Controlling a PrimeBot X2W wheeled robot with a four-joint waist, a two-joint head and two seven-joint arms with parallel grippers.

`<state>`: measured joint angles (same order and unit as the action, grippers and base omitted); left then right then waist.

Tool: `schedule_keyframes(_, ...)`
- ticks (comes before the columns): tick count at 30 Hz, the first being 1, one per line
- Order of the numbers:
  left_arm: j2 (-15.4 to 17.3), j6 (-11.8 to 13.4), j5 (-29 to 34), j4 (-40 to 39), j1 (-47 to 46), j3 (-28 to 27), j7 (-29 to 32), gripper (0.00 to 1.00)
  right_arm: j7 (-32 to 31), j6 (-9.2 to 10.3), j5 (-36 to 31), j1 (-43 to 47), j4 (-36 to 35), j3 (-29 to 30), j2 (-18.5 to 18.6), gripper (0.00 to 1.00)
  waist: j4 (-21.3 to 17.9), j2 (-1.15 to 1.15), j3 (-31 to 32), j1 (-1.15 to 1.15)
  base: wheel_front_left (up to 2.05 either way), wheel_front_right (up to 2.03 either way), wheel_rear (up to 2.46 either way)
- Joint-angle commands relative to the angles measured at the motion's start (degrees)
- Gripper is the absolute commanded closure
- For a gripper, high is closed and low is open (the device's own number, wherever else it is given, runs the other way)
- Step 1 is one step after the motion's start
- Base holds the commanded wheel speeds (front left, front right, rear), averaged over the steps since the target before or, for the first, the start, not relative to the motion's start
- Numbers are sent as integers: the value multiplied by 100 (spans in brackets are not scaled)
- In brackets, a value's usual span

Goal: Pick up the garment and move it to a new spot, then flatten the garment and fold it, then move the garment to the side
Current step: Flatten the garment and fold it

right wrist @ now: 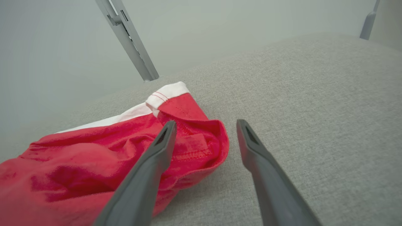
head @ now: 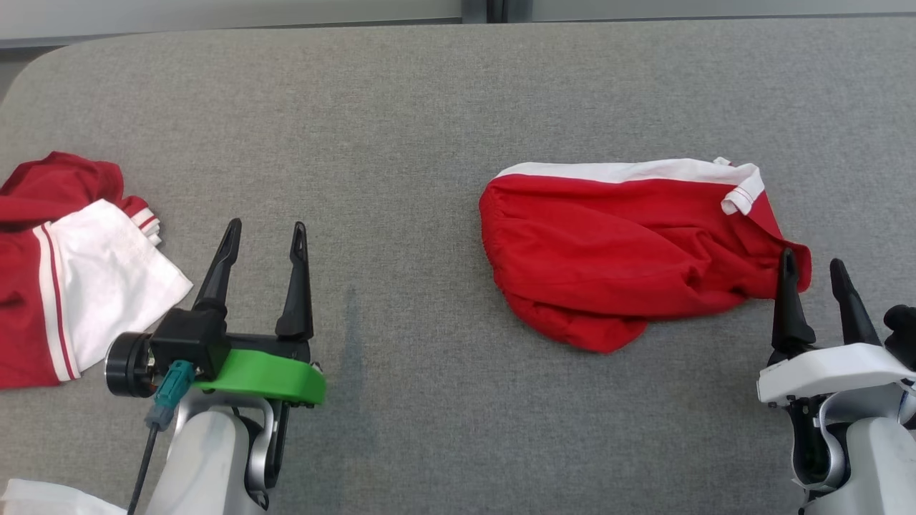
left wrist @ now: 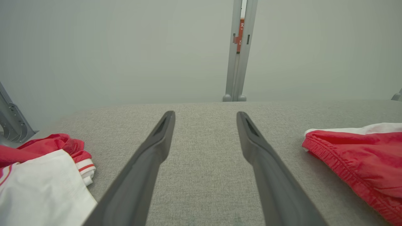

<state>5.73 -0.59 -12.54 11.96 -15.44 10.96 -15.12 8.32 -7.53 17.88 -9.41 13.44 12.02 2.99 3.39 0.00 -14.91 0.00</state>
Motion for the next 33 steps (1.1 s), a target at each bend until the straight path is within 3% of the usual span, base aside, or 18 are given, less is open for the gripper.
schedule_keyframes(1,18,-5,34,16,91,-54,-3,0,213,7,-154,100,-152,-50,17,0,-49,0,45,0,0,0,0)
schedule_keyframes(7,64,34,35,47,233,-153,-3,0,457,7,-610,165,-782,-429,234,0,-123,0,202,0,0,0,0)
schedule_keyframes(13,130,53,54,94,417,-204,-3,0,219,8,-796,476,-1320,-914,314,0,-156,0,461,0,0,0,0)
schedule_keyframes(33,175,144,-31,37,555,-99,90,0,-144,8,-760,881,-1888,-940,167,0,-197,0,573,0,0,0,0)
